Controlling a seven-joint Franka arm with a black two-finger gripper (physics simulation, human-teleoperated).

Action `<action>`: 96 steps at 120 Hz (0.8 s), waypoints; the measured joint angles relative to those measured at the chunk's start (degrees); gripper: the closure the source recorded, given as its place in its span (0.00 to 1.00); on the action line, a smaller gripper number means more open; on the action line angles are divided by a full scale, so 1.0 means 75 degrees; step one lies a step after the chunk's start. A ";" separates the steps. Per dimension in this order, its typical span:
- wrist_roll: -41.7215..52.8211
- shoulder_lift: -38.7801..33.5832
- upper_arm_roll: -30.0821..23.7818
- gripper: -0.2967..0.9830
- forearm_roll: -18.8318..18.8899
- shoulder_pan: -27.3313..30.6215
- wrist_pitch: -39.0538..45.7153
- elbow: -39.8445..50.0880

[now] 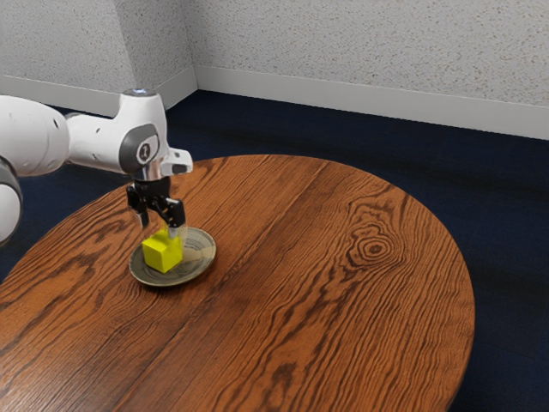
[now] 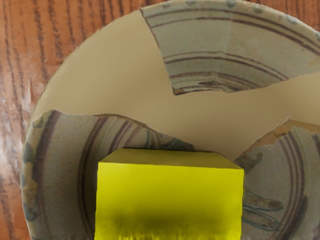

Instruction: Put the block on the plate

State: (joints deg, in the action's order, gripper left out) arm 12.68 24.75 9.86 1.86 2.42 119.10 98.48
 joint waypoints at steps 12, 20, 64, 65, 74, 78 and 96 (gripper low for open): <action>0.0032 -0.0581 -0.0100 0.26 -0.0013 -0.0023 -0.0236 -0.0106; 0.0051 -0.1034 -0.0147 0.25 -0.0019 -0.0034 -0.0464 -0.0117; -0.0281 -0.3732 -0.1786 0.24 -0.0077 -0.0036 -0.2637 -0.0374; -0.0308 -0.3778 -0.1833 0.24 -0.0079 -0.0039 -0.2703 -0.0389; -0.0592 -0.4103 -0.2205 0.23 -0.0145 -0.0079 -0.3319 -0.0532; -0.0749 -0.4225 -0.2359 0.23 -0.0203 -0.0079 -0.3597 -0.0618; -0.1363 -0.4382 -0.2711 0.23 -0.0484 -0.0079 -0.4313 -0.0647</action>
State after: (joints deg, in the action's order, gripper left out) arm 2.46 -8.11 -10.48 -1.77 1.83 86.75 93.63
